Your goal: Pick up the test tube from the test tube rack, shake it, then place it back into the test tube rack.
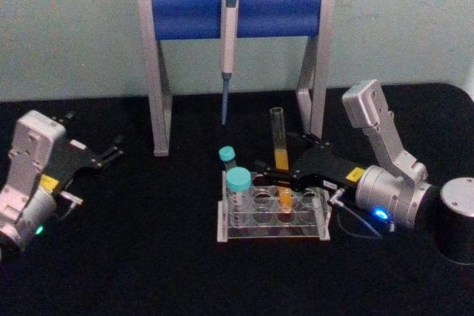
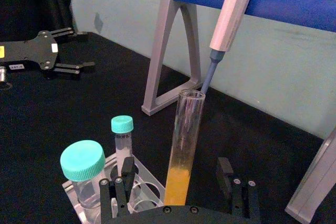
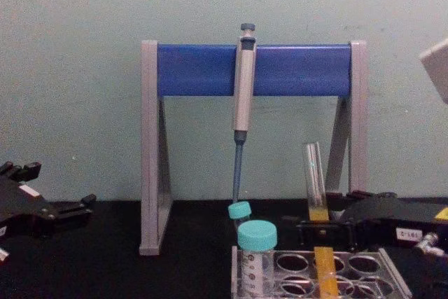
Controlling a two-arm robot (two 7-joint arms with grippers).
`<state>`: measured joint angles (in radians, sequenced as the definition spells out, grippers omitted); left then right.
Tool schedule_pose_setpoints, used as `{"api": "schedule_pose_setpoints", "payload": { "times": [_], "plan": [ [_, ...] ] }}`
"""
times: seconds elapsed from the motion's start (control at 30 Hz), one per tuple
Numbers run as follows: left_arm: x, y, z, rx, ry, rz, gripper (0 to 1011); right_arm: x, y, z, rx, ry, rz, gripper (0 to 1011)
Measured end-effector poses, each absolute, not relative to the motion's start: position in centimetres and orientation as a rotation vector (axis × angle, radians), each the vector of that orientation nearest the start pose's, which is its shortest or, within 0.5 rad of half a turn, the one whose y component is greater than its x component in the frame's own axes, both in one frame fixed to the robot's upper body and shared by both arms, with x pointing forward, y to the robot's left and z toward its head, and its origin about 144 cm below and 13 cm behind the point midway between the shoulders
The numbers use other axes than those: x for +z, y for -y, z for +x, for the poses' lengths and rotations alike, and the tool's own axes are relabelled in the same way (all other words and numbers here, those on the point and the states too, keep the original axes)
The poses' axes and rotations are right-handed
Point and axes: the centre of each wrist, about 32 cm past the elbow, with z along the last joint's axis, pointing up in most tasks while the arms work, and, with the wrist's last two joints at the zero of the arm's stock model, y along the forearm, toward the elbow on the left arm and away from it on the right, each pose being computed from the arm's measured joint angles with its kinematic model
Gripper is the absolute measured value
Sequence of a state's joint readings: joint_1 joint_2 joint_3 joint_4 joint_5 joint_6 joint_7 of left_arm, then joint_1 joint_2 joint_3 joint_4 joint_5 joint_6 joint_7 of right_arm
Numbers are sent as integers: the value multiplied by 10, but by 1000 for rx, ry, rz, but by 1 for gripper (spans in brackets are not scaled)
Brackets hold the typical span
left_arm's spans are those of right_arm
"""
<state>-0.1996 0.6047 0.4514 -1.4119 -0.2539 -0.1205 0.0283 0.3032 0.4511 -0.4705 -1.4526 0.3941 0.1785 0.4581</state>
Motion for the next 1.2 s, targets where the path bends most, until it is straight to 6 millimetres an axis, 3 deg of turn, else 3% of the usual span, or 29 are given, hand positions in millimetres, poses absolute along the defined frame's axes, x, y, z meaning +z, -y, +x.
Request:
{"api": "schedule_pose_setpoints", "payload": {
  "times": [0.97, 1.13, 1.2],
  "plan": [
    [1140, -310, 489, 1248, 285, 304, 1001, 1175, 238, 517, -758, -67, -251, 1000],
    [1140, -310, 489, 1248, 285, 304, 1001, 1175, 238, 517, -758, -67, -251, 915],
    [1140, -310, 489, 1248, 285, 305, 1001, 1175, 239, 517, -759, -67, -251, 836]
  ]
}}
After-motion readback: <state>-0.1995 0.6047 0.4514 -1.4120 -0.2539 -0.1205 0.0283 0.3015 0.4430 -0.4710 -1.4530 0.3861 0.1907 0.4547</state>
